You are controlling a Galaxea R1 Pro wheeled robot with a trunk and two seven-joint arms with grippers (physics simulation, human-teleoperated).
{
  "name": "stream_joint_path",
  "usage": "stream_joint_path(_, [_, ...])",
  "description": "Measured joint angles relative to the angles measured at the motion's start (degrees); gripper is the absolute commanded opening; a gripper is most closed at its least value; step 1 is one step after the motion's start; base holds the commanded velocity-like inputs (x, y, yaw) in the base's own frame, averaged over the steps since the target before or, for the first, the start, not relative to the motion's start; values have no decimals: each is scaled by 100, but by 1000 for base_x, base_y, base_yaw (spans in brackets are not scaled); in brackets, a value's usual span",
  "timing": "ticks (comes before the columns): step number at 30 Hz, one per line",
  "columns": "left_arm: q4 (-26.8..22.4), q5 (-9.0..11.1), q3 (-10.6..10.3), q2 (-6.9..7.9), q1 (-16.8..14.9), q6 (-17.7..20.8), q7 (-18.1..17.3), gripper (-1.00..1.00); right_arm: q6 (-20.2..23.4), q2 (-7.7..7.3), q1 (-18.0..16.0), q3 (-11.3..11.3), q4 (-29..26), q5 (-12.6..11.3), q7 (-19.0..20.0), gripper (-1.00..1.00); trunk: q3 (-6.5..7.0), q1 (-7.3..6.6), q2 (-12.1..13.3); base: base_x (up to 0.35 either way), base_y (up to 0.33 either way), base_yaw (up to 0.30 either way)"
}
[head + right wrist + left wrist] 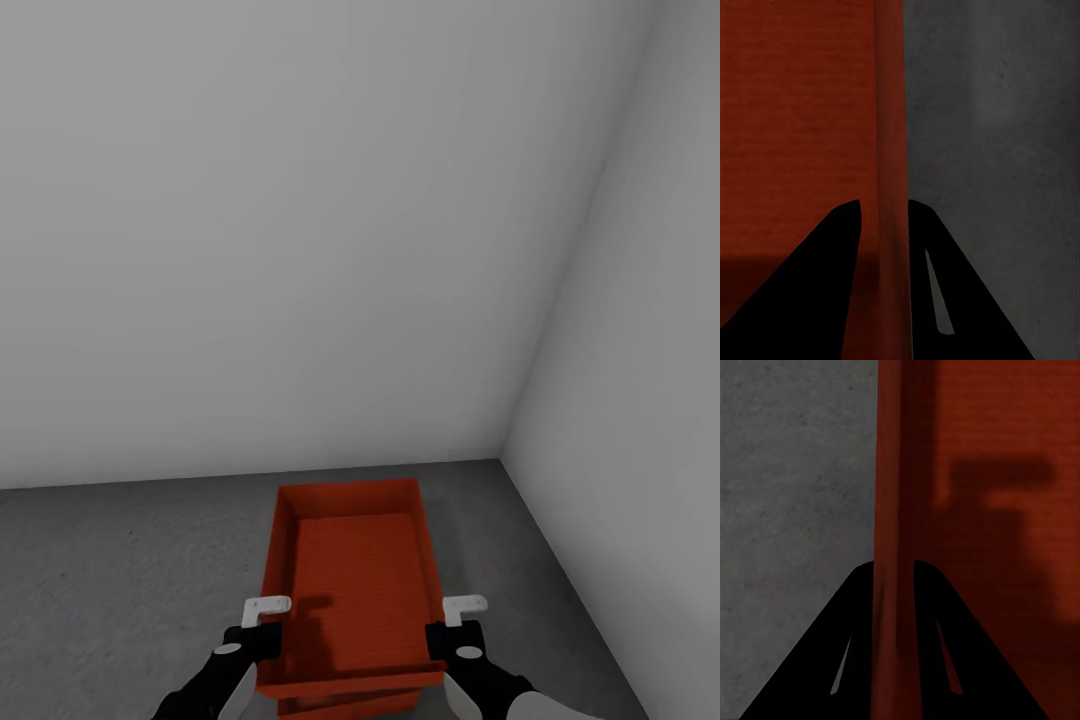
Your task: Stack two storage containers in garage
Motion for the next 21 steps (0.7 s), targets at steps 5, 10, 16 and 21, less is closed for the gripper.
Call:
stream_joint_path(5, [6, 33, -30, 13, 0, 13, -4, -100, 1, 15, 1, -96, 21, 89, 2, -100, 0, 0, 0, 0, 0, 0])
stream_joint_path(10, [28, -112, 63, -26, 0, 54, -14, -100, -17, -64, -2, 950, 31, -993, -6, -100, -89, 109, -199, 0, 0, 0])
stream_joint_path(16, [30, -122, 74, -27, -1, 55, -21, -100, -16, -63, -2, 952, 35, -1001, -4, -100, -197, 241, -440, 0, 0, 0])
stream_joint_path(21, [29, -124, 75, -28, -2, 58, -21, -100, -16, -64, -1, 953, 34, -1004, -4, -100, -287, 351, -641, 0, 0, 0])
